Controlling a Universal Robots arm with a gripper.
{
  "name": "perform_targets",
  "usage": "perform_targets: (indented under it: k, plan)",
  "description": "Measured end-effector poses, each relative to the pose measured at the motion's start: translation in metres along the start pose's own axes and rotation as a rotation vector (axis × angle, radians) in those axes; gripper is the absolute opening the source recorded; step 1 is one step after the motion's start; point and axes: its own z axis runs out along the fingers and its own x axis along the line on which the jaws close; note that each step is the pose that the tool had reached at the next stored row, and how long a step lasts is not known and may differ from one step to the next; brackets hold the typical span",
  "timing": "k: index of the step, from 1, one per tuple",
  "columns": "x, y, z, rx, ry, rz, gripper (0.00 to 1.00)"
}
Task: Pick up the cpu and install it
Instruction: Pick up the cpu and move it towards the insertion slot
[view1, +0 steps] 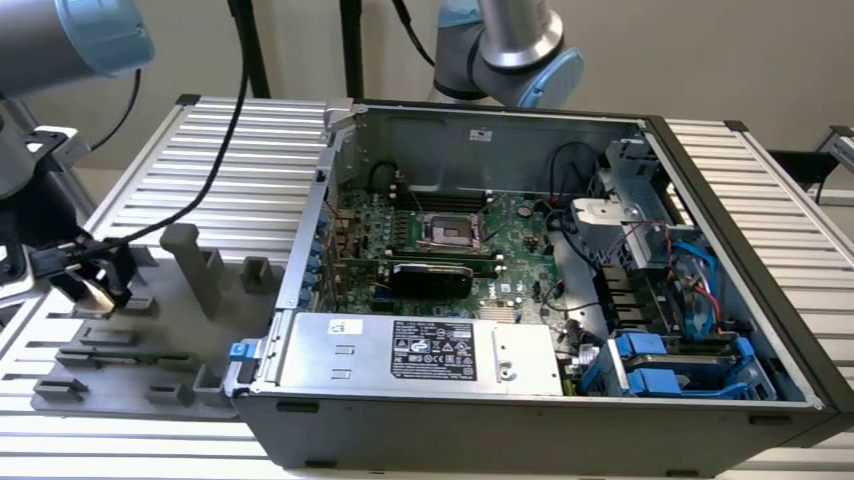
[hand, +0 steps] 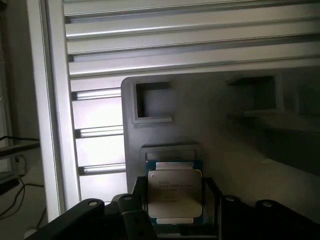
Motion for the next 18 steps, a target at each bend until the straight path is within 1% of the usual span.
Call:
perform_targets:
  k: [11,18]
  plan:
    - [-0.012,0.0036,-0.05,-0.0016,0.0024,-0.012,0.55]
    - [-0.023,0.0063,-0.0816,-0.0023,0.0035,-0.023,0.55]
